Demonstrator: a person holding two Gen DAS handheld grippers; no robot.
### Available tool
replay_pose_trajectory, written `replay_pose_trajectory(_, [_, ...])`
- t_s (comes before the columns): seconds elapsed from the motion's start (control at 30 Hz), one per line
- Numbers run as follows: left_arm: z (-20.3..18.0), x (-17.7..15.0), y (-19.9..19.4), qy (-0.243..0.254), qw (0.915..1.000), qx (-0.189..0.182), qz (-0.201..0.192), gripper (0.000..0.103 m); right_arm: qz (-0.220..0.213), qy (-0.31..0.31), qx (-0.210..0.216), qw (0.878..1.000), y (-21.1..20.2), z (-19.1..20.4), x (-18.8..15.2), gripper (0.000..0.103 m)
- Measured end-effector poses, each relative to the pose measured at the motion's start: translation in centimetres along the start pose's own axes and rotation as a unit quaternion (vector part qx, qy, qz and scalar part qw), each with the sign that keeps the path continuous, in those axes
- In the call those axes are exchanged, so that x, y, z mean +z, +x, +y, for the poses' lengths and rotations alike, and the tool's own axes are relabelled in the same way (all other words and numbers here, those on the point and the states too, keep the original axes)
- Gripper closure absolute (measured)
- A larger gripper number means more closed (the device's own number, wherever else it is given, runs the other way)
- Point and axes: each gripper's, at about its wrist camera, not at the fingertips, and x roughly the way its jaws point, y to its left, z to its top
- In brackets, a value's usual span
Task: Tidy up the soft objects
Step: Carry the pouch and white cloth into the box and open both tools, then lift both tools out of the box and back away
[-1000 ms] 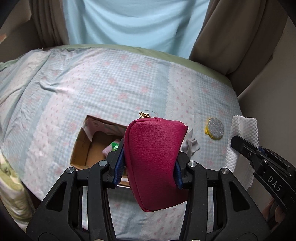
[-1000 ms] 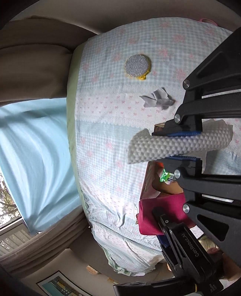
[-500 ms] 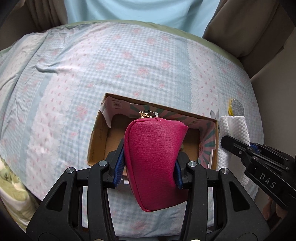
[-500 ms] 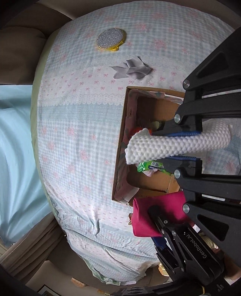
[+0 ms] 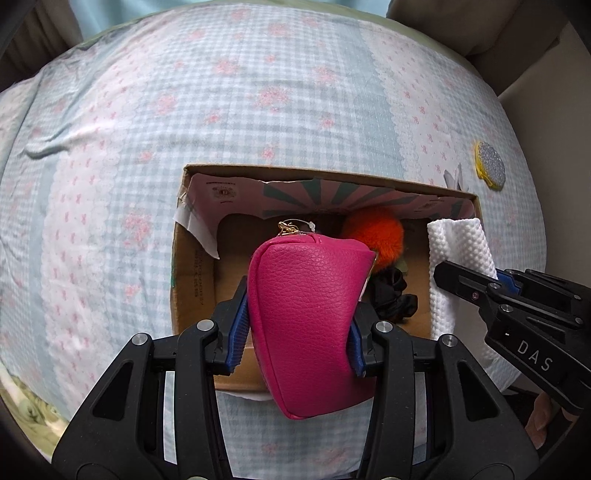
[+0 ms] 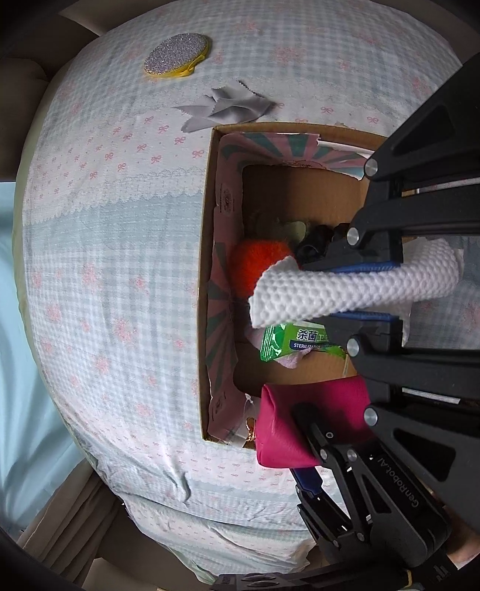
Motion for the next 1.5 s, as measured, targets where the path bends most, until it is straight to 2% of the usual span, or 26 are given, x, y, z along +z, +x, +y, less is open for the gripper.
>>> replay_pose_trajectory(0.27, [-0.8,-0.4,1.8,0.044,0.9988,0.000,0.020,0.063,0.011,0.019,0.012,1.000,1.2,-1.4,0.5,0.088])
replay_pose_trajectory(0.33, [-1.0,-0.5,2.0,0.052,0.9984,0.002,0.021,0.059,0.023,0.026,0.019,0.999,1.7,-1.8,0.6,0.087])
replay_pose_trajectory(0.37, [-1.0,-0.5,2.0,0.055,0.9982,-0.001,0.021,0.047,0.025,0.029,0.019,0.999,2.0,-1.9,0.7,0.078])
replay_pose_trajectory(0.4, [-1.1,-0.6,2.0,0.059,0.9981,-0.008,0.019,0.019,0.027,0.029,0.014,0.999,2.2,-2.0,0.8,0.068])
replay_pose_trajectory(0.43, [-1.3,-0.6,1.9,0.063,0.9979,-0.011,0.013,0.004,0.027,0.028,0.010,0.999,2.4,-2.1,0.8,0.033])
replay_pose_trajectory(0.47, [-1.4,-0.6,1.7,0.067,0.9977,-0.010,0.005,0.000,0.024,0.028,0.011,0.999,2.5,-2.2,0.9,0.001])
replay_pose_trajectory(0.8, [-0.4,-1.3,1.4,0.056,0.9984,-0.005,0.010,0.000,0.017,0.026,0.006,0.999,1.9,-2.4,0.1,0.000])
replay_pose_trajectory(1.03, [-0.2,-1.9,-0.5,0.051,0.9987,-0.003,-0.007,0.000,-0.002,0.020,0.005,1.000,0.1,-1.5,-0.7,0.000])
replay_pose_trajectory(1.3, [-0.8,-3.1,-5.5,0.056,0.9978,0.016,-0.032,0.000,-0.046,0.006,-0.011,0.999,-6.5,-0.4,-2.2,0.000])
replay_pose_trajectory(1.5, [-2.3,-4.4,-11.3,0.047,0.9954,0.017,-0.082,0.000,-0.097,-0.022,-0.033,0.994,-13.3,-1.1,-3.8,0.000])
